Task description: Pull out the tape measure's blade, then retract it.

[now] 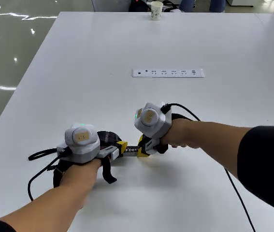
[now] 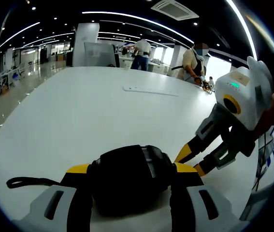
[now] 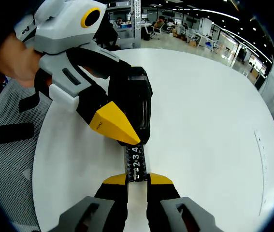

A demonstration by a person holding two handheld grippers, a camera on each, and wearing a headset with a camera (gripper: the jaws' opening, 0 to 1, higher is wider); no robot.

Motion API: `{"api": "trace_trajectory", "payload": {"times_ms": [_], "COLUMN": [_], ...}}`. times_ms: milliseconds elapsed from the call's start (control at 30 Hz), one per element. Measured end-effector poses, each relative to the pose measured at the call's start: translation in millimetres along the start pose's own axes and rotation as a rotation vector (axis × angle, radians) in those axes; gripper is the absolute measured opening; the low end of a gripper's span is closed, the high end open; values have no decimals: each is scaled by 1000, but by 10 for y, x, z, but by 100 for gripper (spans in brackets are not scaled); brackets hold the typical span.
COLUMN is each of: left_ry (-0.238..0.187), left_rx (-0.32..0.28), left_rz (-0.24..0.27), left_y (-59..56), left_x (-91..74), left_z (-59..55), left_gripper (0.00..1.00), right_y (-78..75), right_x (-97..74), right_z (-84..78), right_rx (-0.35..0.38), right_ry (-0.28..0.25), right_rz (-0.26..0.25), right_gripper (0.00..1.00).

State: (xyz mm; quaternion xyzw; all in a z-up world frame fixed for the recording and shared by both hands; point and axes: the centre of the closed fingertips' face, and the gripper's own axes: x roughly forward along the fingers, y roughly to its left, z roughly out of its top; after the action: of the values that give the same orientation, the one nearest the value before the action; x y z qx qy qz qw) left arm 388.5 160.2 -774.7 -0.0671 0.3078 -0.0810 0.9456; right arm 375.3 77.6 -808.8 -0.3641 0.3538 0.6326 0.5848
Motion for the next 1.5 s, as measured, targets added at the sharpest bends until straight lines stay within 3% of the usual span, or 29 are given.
{"api": "trace_trajectory", "payload": {"times_ms": [1500], "left_ry": [3], "left_rx": [-8], "left_rz": [-6], "left_y": [6], "left_x": [-11], "left_z": [2], "left_gripper": [60], "right_y": [44], "right_x": [147], "right_z": [287], "right_rx": [12], "right_ry": [-71], "right_rz": [-3], "right_gripper": [11]}}
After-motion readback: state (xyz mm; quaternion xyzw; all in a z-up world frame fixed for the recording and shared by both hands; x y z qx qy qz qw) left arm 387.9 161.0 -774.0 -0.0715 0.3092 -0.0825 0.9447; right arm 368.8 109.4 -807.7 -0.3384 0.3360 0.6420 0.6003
